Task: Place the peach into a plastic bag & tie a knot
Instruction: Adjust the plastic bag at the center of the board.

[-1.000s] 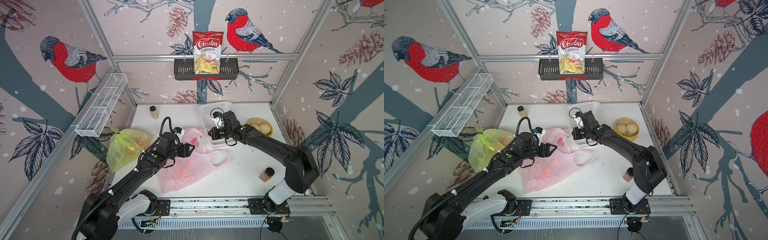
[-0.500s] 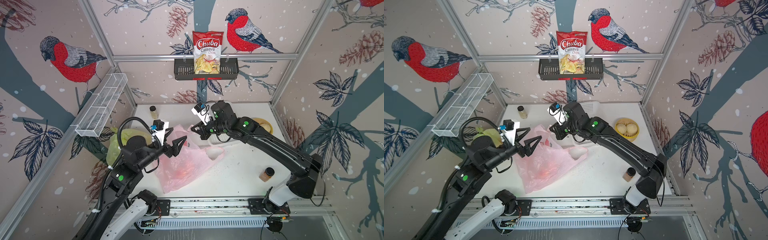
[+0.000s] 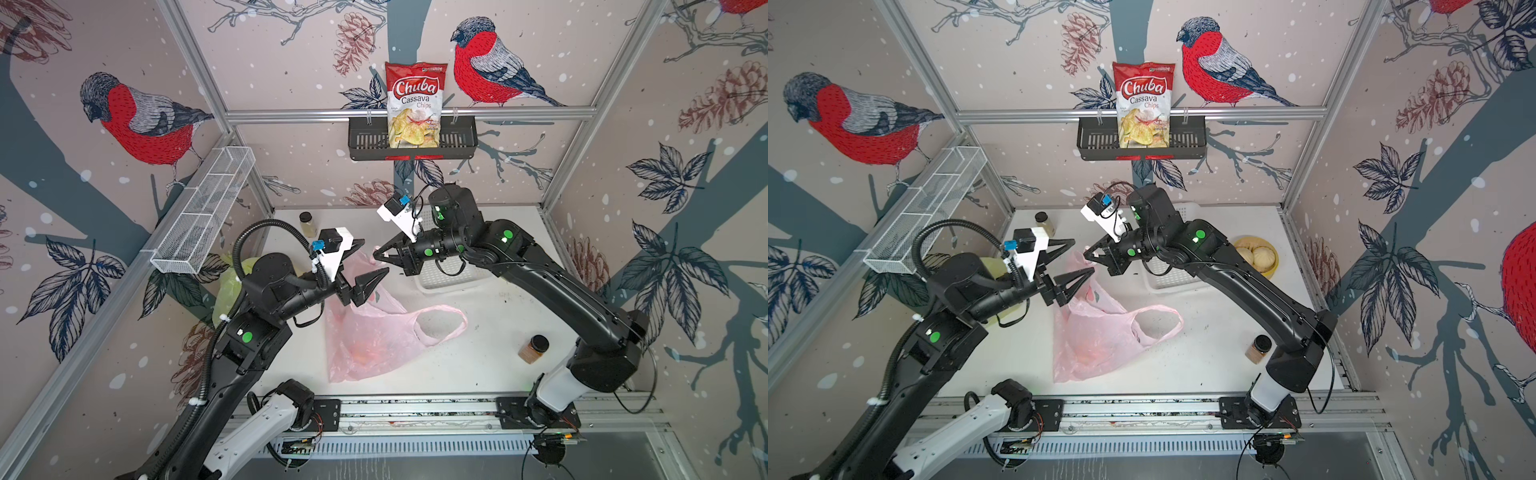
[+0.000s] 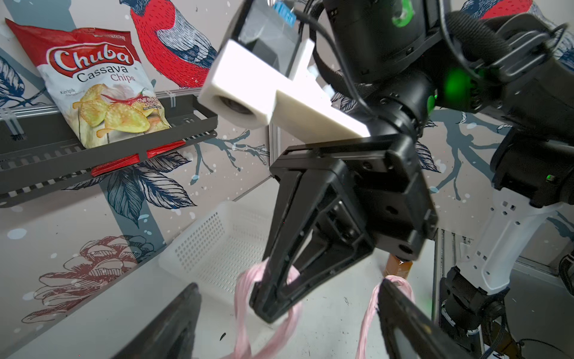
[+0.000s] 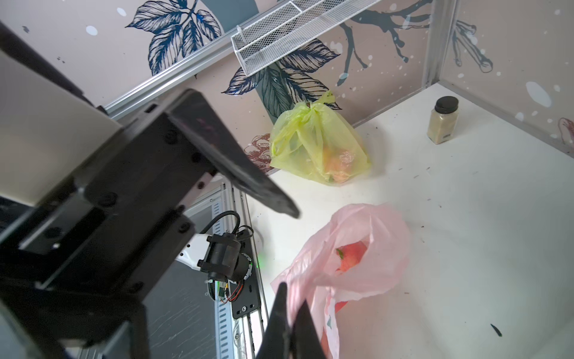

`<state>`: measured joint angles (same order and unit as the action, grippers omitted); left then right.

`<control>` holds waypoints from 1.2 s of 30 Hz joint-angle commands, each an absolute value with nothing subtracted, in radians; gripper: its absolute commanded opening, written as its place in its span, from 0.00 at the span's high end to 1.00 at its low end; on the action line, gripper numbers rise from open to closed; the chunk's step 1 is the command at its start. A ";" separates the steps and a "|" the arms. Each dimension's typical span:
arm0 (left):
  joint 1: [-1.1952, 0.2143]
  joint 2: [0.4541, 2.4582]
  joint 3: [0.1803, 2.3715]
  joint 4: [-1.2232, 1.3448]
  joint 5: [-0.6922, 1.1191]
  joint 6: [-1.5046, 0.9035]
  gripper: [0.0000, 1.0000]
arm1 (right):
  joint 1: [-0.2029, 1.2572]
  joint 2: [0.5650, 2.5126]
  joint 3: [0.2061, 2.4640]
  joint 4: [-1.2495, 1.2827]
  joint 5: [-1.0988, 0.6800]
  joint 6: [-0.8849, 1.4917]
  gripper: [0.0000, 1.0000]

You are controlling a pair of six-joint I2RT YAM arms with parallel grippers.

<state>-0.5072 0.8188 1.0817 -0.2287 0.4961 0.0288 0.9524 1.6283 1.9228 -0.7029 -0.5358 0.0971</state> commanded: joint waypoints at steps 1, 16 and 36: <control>-0.506 0.872 1.097 -0.185 0.588 0.067 0.14 | 0.947 1.631 1.946 -0.712 -0.613 0.072 1.00; -0.508 0.929 1.071 -0.205 0.748 0.020 1.00 | 0.857 1.604 1.927 -0.681 -0.684 0.096 1.00; -0.505 0.872 1.032 -0.152 0.320 -0.031 1.00 | 0.748 1.008 1.252 -0.614 -0.409 0.340 0.29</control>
